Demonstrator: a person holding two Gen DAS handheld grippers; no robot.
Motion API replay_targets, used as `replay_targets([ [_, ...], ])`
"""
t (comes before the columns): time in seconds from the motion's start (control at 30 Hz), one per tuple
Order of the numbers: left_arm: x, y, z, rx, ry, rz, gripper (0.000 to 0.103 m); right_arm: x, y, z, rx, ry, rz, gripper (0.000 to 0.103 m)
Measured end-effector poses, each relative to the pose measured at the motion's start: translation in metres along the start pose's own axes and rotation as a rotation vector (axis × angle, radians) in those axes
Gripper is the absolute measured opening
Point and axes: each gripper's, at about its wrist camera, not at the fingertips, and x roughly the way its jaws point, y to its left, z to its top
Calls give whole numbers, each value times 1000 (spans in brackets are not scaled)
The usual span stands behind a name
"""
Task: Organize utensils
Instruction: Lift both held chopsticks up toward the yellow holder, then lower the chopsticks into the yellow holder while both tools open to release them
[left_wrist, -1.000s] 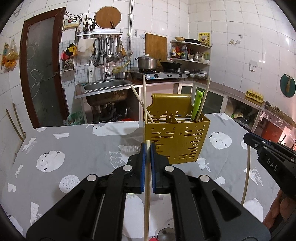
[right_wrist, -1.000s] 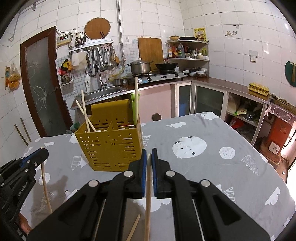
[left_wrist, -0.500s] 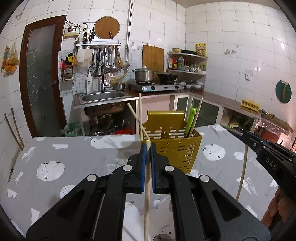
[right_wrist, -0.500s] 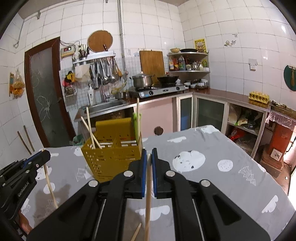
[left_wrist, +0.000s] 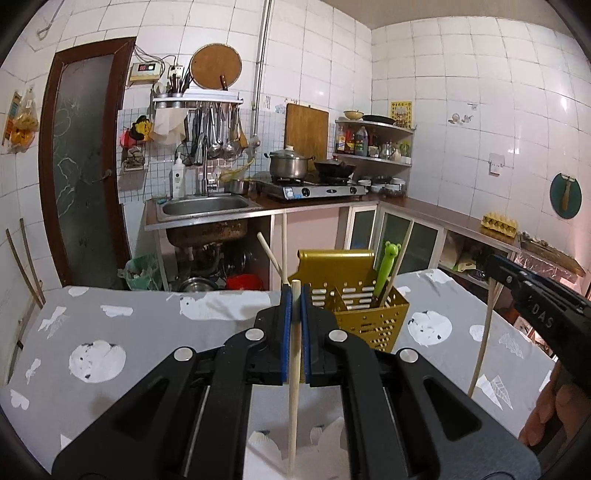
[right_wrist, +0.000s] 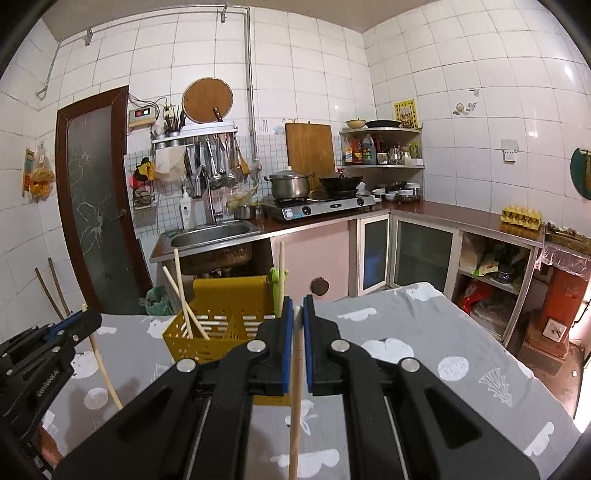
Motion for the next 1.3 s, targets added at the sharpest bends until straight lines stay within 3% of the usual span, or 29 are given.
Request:
replay_targets([
  [0.3,-3,0,27,0,-58,-11,3,21,-2,22,5,-34,11,6],
  [0.7,-7,-5,95,-13,-164,-32,3,30,16,104,-4,-169,40,6],
  [0.93,-4,-20,129,2,-248,-42,3,44,31,132,-2,-221,59,6],
  [1.1,18,-23,132,20,-251,-35,3,65,39,138,-1,-229,57,6],
  [1.3,58,-9,115,-3,-219,-38,3,98,39,119,-19,-228,44,6],
])
